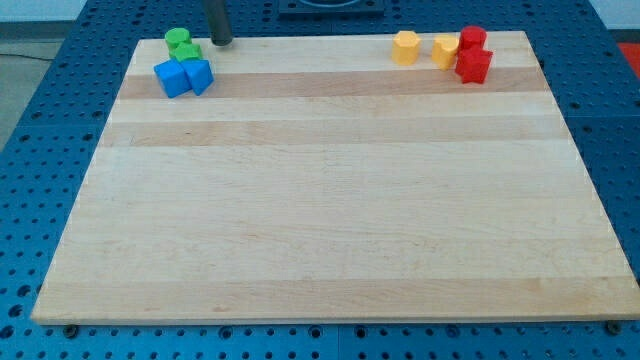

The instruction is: Move the green circle to the left of the blue cube

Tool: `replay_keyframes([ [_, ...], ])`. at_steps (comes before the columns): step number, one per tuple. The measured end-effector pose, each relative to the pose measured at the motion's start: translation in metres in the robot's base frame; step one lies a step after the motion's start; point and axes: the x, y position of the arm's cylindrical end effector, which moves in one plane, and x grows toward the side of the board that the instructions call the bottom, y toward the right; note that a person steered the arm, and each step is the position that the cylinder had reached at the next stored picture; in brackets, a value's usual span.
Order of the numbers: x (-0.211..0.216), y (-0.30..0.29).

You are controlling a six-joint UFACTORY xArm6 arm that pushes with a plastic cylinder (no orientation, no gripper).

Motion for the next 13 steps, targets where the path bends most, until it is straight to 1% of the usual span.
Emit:
replay_keyframes([
  [2,0.001,-0.112],
  [3,0.003,-0.105],
  [4,0.003,-0.125],
  [6,0.005,-0.127],
  [7,0.014,-0.126],
  [8,0.027,-0.124],
  [9,0.033,-0.097],
  [10,-0.001,-0.124],
  [11,0.000,-0.127],
  [12,0.036,-0.127],
  [13,0.050,-0.127],
])
